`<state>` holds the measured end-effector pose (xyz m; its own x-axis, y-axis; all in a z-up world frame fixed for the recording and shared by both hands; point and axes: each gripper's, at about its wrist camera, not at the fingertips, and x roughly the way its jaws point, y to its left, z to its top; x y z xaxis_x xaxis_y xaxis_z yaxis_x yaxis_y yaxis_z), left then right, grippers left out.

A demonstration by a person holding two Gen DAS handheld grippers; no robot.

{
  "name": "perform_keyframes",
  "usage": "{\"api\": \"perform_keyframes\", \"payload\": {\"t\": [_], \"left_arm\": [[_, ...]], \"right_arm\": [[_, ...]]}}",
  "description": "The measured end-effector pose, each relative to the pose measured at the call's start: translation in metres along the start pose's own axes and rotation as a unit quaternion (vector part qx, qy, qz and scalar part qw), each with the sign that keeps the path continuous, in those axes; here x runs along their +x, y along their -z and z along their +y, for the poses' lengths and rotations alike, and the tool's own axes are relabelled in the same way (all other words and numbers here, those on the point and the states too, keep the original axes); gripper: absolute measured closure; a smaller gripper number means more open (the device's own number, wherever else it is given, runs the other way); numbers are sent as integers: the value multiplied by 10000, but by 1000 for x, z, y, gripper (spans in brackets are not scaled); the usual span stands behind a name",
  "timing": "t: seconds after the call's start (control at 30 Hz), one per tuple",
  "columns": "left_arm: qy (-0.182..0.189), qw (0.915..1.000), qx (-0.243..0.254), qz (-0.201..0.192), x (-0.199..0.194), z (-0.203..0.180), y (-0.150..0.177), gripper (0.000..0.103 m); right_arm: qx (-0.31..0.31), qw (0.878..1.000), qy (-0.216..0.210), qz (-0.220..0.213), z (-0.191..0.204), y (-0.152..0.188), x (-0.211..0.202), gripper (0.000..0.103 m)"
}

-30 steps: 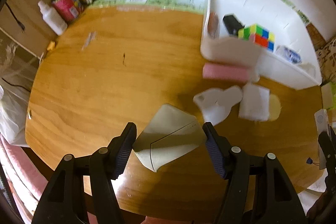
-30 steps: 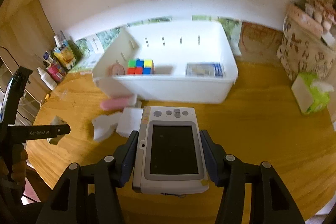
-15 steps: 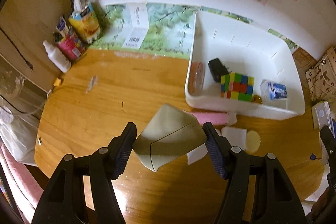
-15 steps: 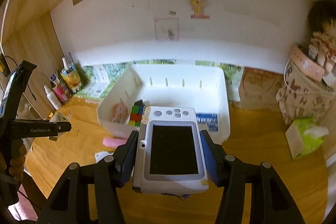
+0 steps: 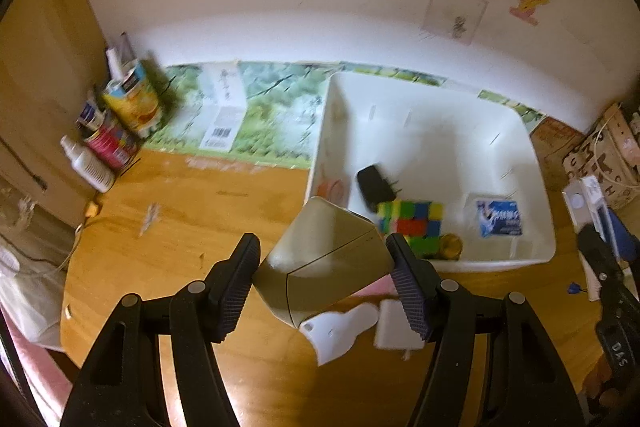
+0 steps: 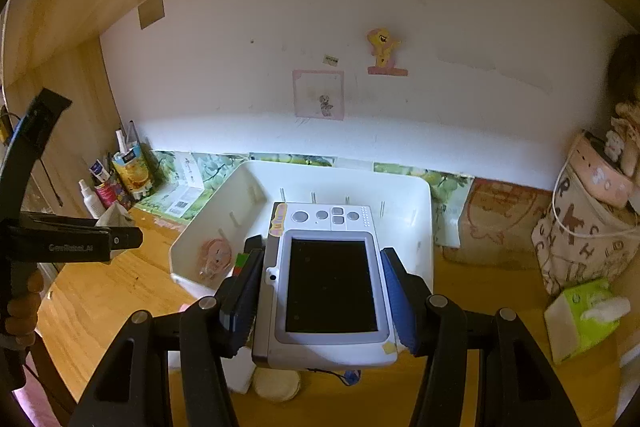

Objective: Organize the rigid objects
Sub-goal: 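Lift and carry the wedge and device over the white bin, then open left tool releasing the wedge while right tool lowers and releases the device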

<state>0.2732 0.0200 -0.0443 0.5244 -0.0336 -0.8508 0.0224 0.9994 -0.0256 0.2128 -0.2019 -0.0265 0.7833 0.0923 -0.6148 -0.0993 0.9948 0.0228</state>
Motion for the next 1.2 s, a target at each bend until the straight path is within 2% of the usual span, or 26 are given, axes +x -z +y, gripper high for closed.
{"api": "perform_keyframes", "payload": {"t": [0.17, 0.33, 0.5, 0.7, 0.87, 1.13, 1.2], "left_arm": [[293, 9994, 0, -176, 11, -10, -5, 35], [680, 9962, 63, -540, 17, -23, -12, 35], [1002, 9927, 94, -660, 29, -37, -19, 34], [1105, 9915, 200, -665, 47, -58, -35, 34], [1172, 9917, 212, -488, 67, -71, -42, 34], [1206, 9916, 339, -331, 73, -80, -40, 34], [1196, 9917, 356, -321, 72, -80, -40, 31]], "right_arm": [[24, 9998, -148, -103, -7, -4, 19, 45], [107, 9995, -275, -138, -15, -3, 41, 45], [180, 9992, -320, -138, -23, 1, 63, 45], [277, 9988, -386, 137, -33, 4, 92, 45], [348, 9978, -433, 355, -37, 10, 112, 45], [529, 9964, -292, 587, -44, 16, 121, 45], [610, 9960, -289, 586, -46, 17, 119, 45]]}}
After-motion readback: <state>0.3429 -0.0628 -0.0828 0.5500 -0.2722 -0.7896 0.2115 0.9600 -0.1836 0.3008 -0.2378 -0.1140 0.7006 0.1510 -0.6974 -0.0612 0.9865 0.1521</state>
